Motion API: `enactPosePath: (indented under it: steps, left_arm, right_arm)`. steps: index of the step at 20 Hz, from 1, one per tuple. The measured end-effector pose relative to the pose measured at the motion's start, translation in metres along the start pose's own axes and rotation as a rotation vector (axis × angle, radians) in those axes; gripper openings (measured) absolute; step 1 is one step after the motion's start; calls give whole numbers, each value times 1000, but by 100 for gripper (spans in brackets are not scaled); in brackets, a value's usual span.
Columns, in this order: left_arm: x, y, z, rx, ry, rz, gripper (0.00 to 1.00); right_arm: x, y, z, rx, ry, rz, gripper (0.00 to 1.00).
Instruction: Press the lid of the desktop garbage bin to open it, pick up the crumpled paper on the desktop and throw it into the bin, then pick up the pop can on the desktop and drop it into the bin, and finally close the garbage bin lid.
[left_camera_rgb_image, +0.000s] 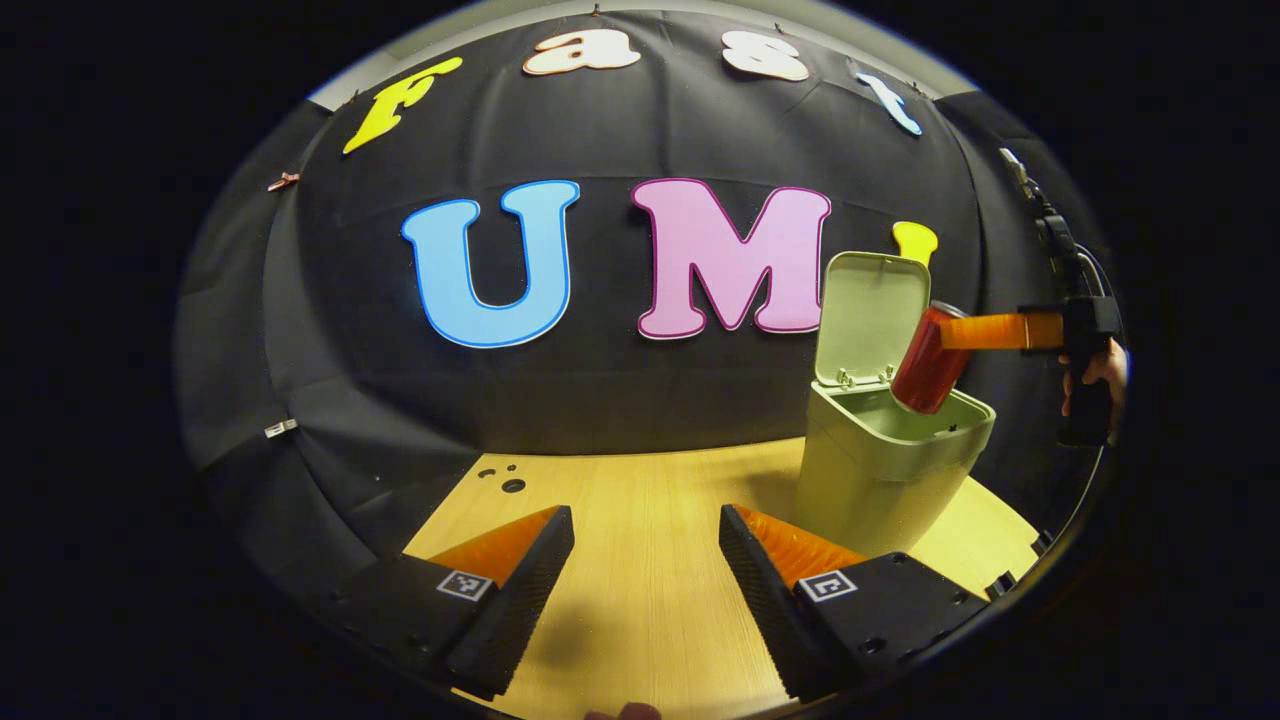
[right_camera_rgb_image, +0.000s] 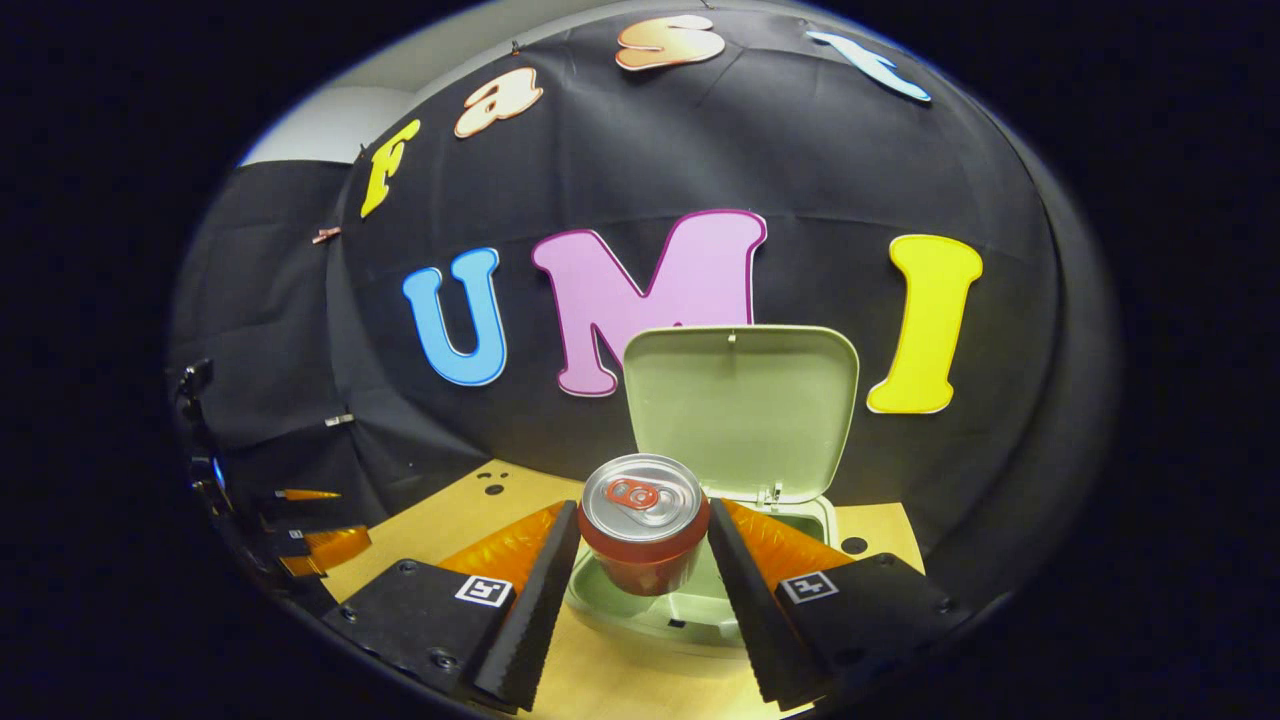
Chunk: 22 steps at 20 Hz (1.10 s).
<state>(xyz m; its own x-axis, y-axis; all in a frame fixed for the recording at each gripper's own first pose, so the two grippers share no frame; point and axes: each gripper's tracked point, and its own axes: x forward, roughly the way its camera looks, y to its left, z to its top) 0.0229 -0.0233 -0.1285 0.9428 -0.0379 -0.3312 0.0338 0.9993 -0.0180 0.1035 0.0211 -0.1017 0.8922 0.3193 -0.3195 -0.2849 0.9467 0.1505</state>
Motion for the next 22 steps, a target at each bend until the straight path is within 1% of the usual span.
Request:
enactPosePath:
  steps: [4,8,15,22]
  left_arm:
    - [3,4,-3,-2,6,19,95]
    - [4,7,-9,-14,14,38,95]
    - [10,8,-13,-19,24,50,95]
    - [12,7,-15,-22,33,50,95]
  right_arm:
    - [21,-6,-28,-5,76,3,82]
    - [33,-10,-57,-1,147,0,82]
    - [41,-18,-82,-12,205,-8,82]
    - [44,-21,-91,3,240,-16,84]
